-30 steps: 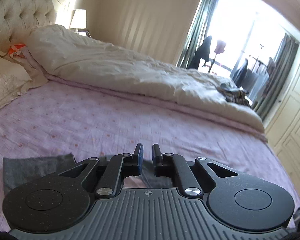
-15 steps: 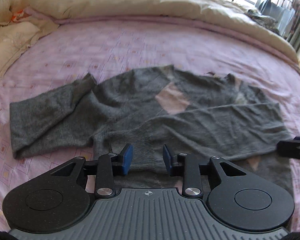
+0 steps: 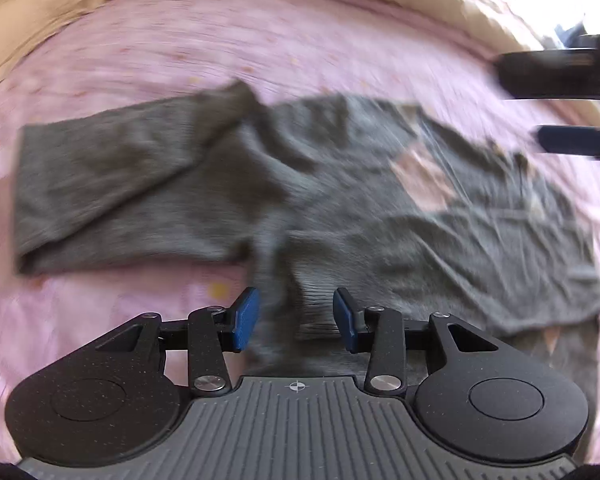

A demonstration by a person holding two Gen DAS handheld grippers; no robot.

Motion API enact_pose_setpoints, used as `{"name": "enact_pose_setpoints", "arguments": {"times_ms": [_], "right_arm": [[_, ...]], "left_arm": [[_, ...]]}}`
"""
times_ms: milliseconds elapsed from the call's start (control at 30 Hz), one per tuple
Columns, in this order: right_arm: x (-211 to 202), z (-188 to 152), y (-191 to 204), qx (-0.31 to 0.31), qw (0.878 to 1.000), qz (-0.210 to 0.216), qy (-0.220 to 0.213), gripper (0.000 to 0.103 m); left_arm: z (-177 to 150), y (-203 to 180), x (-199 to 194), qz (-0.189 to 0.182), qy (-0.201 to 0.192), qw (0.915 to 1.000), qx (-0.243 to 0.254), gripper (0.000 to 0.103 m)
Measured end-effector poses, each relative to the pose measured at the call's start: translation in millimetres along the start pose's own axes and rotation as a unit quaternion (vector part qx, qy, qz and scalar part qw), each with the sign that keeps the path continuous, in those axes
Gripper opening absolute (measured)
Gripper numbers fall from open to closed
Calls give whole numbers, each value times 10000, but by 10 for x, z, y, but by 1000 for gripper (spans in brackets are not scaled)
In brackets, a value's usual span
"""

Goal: Fold small clothes

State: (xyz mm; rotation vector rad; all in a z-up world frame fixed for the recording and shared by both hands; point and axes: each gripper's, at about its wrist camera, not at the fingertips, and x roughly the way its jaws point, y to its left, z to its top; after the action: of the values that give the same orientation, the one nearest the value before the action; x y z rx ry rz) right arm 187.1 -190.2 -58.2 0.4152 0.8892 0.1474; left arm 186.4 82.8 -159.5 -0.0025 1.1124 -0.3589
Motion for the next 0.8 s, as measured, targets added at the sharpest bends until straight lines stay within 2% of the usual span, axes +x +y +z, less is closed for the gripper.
{"name": "enact_pose_setpoints", "arguments": {"times_ms": [33,133,200,400,500,533,600,633,800], "right_arm": [[122,67,58,-17,9999,98,65,81],[492,222,205,-15,9992,349,194,79],[732,300,284,-14,9988,404,284,74],[1341,426,350,370,9968,272,651,64],[1534,415,335,538,9947,177,864,53],[1580,403,339,559,9940,153,929,48],[1651,396,358,555,9931,105,1026,26],[1650,388,377,543,9933,116,1018,11],[1385,443,548,530,9953,471,658,10]], "left_arm": [[-18,85,-51,41,-23,9998,-183,40],[-82,376,-186,168,-15,9970,-756,40],[-126,563,-250,296,49,9941,-1046,40],[-281,1017,-438,647,89,9859,-1541,40],[-332,1156,-515,768,85,9829,-1670,40],[-341,1186,-529,788,81,9819,-1718,40],[-354,1230,-541,812,84,9799,-1820,40],[-353,1237,-541,817,80,9791,-1859,40],[-348,1274,-589,804,-23,9783,-1911,40]]}}
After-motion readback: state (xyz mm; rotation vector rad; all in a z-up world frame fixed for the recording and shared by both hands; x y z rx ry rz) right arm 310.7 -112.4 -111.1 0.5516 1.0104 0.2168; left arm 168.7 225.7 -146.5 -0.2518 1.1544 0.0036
